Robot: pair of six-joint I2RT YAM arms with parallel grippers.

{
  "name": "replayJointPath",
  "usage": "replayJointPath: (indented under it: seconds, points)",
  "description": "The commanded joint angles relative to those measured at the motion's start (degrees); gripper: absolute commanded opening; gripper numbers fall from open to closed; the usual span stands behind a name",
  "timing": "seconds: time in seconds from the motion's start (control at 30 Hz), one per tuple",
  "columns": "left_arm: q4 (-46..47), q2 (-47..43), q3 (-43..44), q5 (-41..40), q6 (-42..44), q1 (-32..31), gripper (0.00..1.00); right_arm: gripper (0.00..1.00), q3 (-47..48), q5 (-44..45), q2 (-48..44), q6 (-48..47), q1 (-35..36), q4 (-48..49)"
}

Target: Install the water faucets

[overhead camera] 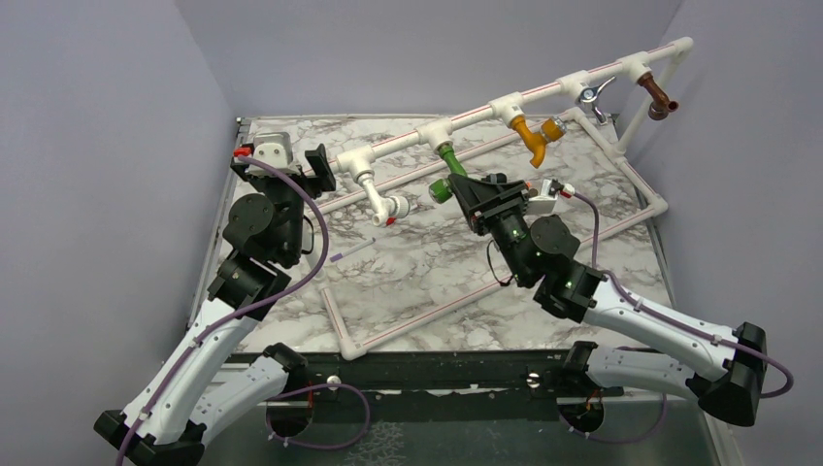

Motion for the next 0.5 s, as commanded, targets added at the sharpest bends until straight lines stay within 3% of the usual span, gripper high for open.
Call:
replayJointPath:
  seconds: [0.0,0.23,0.47]
  points:
    - [-5.1,0.8,-1.1,1.6,-0.2,-0.1,0.84,0.01,2.6,2.3,-0.8,20.6,-1.0,2.3]
    - [-5.1,0.9,-1.1,1.6,-0.2,-0.1,0.84,0.01,2.4,2.4,-0.7,16.4,-1.0,1.8]
    - [-5.1,1.0,-1.1,1.6,-0.1,-0.1,0.84,0.39,2.8,2.0,-1.6,9.5,-1.0,-0.1]
